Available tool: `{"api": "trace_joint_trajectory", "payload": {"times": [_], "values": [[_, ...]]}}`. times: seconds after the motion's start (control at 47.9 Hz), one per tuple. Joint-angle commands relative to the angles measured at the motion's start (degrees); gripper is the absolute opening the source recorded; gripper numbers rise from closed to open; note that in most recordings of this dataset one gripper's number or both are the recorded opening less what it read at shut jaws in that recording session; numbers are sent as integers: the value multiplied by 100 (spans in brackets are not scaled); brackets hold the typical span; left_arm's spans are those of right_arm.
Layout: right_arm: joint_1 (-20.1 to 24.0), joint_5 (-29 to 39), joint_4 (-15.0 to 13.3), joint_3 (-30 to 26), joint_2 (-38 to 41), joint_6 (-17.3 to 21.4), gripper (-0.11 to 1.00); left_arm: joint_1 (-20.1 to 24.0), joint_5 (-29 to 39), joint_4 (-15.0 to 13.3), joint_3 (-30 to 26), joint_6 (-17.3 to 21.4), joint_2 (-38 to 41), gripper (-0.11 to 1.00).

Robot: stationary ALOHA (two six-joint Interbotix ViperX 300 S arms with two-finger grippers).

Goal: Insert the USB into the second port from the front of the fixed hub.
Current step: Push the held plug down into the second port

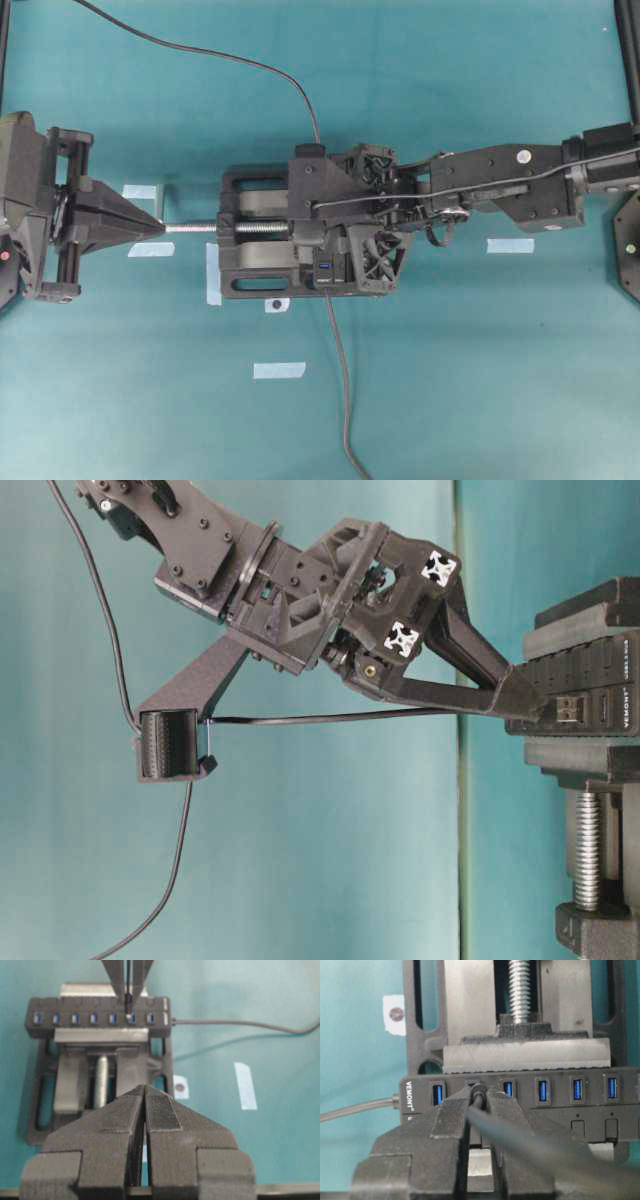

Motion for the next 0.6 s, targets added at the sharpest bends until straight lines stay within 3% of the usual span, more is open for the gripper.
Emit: {"api": "trace_joint_trajectory", "payload": {"times": [0.0,0.584], "values": [[-9,-35,0,-123,-70,53,9,-9,-26,9,-70,0,-9,0],[44,185,-9,-211,-35,53,9,-9,-26,9,-79,0,-18,0]]}}
